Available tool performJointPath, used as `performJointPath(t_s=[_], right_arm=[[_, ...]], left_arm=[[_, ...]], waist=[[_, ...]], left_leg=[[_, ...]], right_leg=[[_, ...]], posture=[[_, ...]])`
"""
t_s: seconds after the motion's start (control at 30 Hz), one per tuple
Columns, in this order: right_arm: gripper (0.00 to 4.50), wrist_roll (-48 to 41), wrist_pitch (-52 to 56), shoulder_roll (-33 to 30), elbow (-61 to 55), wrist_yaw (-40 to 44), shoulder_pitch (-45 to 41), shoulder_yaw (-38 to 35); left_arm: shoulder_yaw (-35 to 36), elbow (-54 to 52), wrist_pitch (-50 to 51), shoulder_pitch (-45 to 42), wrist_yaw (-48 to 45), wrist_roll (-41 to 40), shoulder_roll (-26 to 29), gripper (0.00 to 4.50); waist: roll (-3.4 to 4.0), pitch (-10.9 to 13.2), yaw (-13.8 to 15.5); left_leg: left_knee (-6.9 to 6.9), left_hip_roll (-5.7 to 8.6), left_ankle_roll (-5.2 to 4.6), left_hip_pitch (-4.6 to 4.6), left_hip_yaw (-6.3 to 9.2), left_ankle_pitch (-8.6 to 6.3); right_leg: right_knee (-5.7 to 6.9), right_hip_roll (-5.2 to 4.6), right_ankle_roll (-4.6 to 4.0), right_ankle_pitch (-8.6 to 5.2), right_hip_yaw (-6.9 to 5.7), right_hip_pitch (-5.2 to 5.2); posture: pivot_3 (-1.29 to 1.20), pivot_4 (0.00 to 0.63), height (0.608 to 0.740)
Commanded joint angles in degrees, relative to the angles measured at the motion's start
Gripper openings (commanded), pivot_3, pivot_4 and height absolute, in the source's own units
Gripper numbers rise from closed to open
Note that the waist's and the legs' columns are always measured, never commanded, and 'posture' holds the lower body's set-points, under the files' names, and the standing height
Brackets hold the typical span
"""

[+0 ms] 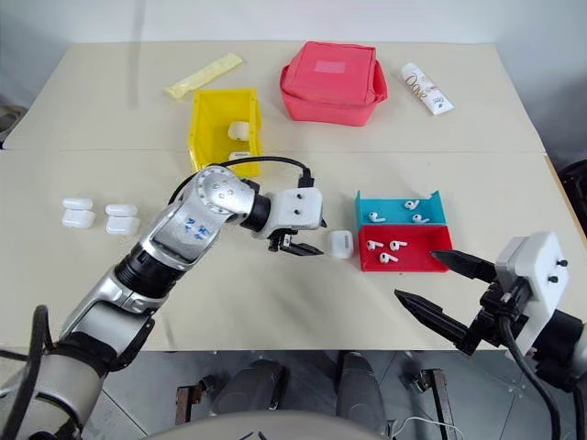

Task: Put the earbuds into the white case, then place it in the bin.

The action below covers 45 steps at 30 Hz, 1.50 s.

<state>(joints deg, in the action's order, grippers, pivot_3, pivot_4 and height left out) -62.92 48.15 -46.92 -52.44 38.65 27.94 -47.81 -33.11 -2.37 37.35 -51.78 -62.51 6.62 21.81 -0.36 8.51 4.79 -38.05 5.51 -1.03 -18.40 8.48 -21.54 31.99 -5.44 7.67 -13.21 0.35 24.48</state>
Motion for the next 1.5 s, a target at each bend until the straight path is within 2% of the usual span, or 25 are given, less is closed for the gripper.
performJointPath(t_s=[0.03,0.23,0.4,0.63,1.5], right_arm=[[4.49,-0.4,-2.4,0.7,-1.9,-1.0,1.3,-1.3],[4.49,-0.3,-4.2,0.6,-2.1,-1.5,3.4,-1.5],[4.49,-0.7,-4.9,0.0,-2.0,-1.7,4.0,-1.8],[4.49,-1.0,-5.4,0.0,-2.4,-1.6,5.5,-2.5],[4.49,-1.8,-8.3,0.8,-4.3,-3.6,10.6,-3.5]], left_arm=[[-2.8,-4.0,5.8,-2.4,-0.2,1.2,-1.4,2.71],[-6.8,-4.9,12.5,-5.6,0.7,2.1,-3.8,2.71],[-10.4,-3.6,14.0,-7.4,2.4,3.6,-5.6,2.71],[-13.8,-0.4,11.3,-8.5,4.6,6.6,-6.6,2.71],[-16.3,19.0,5.7,-10.3,8.1,12.0,-15.8,2.71]], waist=[[-0.01,0.0,0.0],[-0.05,0.0,0.0],[-0.06,0.0,0.0],[-0.07,0.1,0.0],[-0.16,0.1,0.3]], left_leg=[[0.01,0.0,0.0,0.0,0.0,0.0],[0.0,-0.03,0.01,0.01,-0.01,0.0],[0.0,-0.01,0.01,0.01,0.0,0.0],[-0.01,-0.03,0.01,0.02,-0.01,0.0],[-0.04,0.01,0.0,0.08,-0.04,0.01]], right_leg=[[0.0,0.0,0.0,0.0,0.0,0.0],[-0.03,0.0,0.0,0.0,0.0,0.0],[-0.02,0.0,0.0,0.0,0.01,-0.01],[-0.03,0.0,0.0,0.0,0.02,0.01],[-0.11,-0.03,0.02,-0.01,0.03,-0.1]], posture=[[0.0,0.15,0.74],[0.0,0.15,0.74],[0.0,0.15,0.74],[0.0,0.15,0.74],[0.0,0.15,0.74]])
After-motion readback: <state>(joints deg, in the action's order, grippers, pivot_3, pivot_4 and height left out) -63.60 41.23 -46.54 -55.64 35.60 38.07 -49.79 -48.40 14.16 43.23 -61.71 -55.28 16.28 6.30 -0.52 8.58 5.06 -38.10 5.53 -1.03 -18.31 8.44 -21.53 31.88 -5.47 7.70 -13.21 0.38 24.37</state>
